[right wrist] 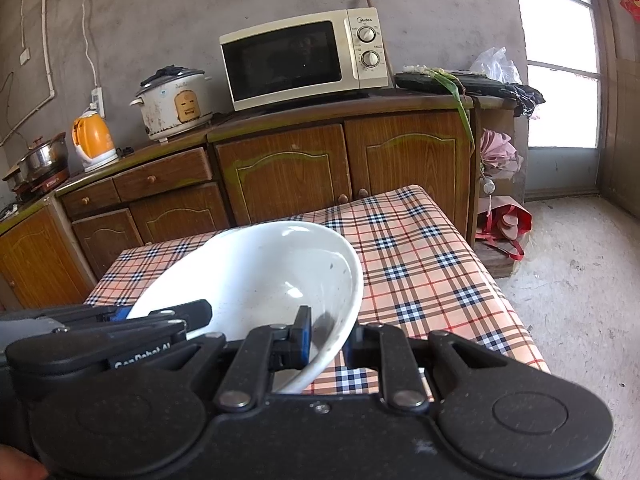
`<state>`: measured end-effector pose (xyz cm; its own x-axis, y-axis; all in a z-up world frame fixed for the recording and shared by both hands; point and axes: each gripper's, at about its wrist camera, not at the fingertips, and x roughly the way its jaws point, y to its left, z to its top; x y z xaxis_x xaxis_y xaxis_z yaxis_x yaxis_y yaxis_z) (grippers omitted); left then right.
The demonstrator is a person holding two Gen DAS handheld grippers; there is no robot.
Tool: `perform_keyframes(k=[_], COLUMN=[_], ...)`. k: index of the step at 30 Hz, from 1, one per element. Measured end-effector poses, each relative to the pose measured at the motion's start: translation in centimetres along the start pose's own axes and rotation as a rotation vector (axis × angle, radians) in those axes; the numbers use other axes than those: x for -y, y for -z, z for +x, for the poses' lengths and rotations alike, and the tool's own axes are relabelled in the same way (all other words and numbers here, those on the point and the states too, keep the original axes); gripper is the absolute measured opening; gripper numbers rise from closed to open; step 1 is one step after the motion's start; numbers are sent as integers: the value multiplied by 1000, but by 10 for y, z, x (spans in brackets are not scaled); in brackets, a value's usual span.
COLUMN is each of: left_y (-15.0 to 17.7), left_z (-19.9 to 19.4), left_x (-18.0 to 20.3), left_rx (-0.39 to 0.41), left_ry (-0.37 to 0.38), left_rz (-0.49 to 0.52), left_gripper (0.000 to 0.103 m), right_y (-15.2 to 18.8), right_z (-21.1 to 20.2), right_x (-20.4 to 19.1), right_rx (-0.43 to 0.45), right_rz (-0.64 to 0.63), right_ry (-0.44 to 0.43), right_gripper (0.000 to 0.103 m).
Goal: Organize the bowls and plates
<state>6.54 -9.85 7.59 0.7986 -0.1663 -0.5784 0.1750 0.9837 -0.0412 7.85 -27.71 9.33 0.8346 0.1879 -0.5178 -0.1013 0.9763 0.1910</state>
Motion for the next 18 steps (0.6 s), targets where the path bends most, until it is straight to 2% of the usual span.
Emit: perform_keyframes(k=[18], left_y=[7], left_z=[-2], left_x=[-2], left_rx=[-8], left_ry=[-9], left_rz=[-2], left_gripper=[30], right_y=[12], right_z=[-6], right_x=[-6], right_rx=[-8], right_rz=[7], right_ry=[-8], right_gripper=[21])
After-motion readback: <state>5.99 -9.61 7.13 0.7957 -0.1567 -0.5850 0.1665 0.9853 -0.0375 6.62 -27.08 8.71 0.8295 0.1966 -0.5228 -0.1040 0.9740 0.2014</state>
